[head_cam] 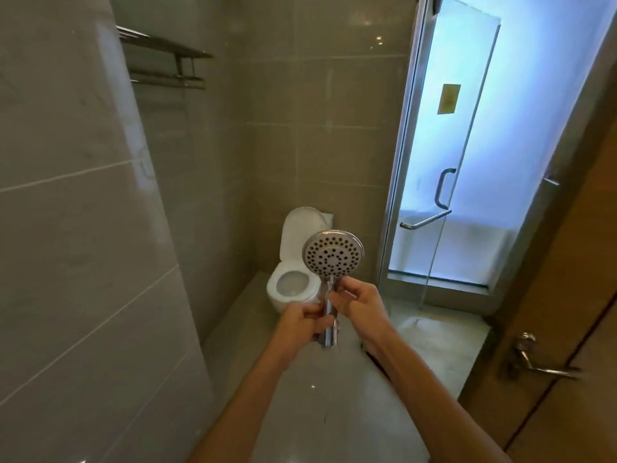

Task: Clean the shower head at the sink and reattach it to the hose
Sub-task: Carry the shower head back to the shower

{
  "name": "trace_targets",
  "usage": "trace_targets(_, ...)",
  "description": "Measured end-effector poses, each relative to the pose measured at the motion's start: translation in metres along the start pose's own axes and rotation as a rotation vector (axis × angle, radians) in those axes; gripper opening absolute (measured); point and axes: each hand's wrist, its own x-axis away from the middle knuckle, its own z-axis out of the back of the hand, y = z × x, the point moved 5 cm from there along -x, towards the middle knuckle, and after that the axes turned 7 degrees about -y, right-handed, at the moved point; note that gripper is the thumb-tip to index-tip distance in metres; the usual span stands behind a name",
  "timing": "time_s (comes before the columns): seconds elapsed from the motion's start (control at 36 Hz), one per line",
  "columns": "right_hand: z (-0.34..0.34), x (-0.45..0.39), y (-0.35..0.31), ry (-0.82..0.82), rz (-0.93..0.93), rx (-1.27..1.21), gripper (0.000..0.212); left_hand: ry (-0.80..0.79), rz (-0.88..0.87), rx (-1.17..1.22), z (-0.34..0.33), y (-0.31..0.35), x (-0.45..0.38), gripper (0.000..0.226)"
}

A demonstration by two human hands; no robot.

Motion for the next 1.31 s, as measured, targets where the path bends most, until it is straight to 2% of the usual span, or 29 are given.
trace_targets(0.31,0.035,-0.095,0.011,0.223,-0.007,0.039,0.021,-0.193,-0.039,-0.059,0.022,0.019,-0.130,0.020)
trace_targets(0.42,0.055,-0.123,0.014,0.260,-0.011,0.060,0.022,-0.254,-0.064,-0.052,0.017,0.024,-0.167,0.012)
trace_targets(0.56,0.085,-0.157,0.031,0.314,-0.027,0.042,0.019,-0.296,-0.060,-0.049,0.011,0.021,-0.221,0.021)
trace_targets(0.69,0.126,-0.195,0.041,0.357,-0.017,0.070,0.022,-0.372,-0.076,-0.042,-0.009,0.022,-0.282,0.009)
trace_targets(0.97,0.234,-0.284,0.054,0.447,-0.002,0.084,0.021,-0.442,-0.093,-0.042,-0.059,0.039,-0.422,0.018)
trace_targets(1.11,0.283,-0.327,0.047,0.460,0.031,0.093,0.021,-0.491,-0.112,-0.001,-0.085,0.052,-0.489,0.009)
trace_targets(1.31,0.344,-0.370,0.058,0.544,0.028,0.065,0.025,-0.551,-0.088,0.003,-0.120,0.053,-0.570,0.009)
